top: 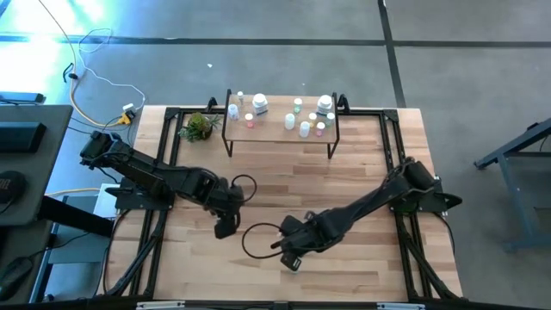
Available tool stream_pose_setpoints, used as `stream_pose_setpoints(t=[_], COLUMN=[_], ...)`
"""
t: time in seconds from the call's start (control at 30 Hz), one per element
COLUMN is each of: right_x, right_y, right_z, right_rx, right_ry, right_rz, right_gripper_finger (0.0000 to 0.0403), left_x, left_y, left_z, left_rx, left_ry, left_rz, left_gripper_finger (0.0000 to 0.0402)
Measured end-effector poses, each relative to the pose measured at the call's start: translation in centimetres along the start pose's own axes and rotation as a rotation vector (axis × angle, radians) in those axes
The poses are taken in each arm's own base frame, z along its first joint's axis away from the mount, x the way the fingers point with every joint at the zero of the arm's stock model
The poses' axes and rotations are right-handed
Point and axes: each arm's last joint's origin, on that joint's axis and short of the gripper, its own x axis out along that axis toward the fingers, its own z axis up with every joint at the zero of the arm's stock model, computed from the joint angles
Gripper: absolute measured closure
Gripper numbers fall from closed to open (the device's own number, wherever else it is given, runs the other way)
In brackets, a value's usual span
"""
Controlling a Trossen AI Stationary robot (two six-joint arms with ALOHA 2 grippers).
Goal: Pick and place medicine bottles onto shelf by color
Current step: Put the orange pill bottle on the shelf
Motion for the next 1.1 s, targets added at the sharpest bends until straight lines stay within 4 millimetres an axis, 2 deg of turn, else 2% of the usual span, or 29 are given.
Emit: stream_pose_setpoints(t=[0.2,0.47,0.67,1.1], right_x=[-2.2,-3.3,-3.3,-3.4], right_y=[0.7,1.4,1.5,0.9], right_z=[-0.1,0.6,1.3,4.1], right_rx=[-0.095,-0.173,-0.178,-0.130], right_ry=[-0.061,-0.149,-0.184,-0.298], right_rz=[0.072,0.164,0.189,0.244], right_gripper_finger=[0.0329,0.0329,0.0329,0.0329], left_x=[-0.3,-1.1,-1.4,-1.6], left_y=[-1.4,-2.9,-3.2,-3.4], left_z=[1.7,3.4,3.8,4.1], left_rx=[0.053,0.108,0.116,0.116], left_ry=[-0.148,-0.316,-0.369,-0.404], left_rz=[-0.184,-0.384,-0.420,-0.435], left_gripper_finger=[0.0177,0.0177,0.0177,0.0177])
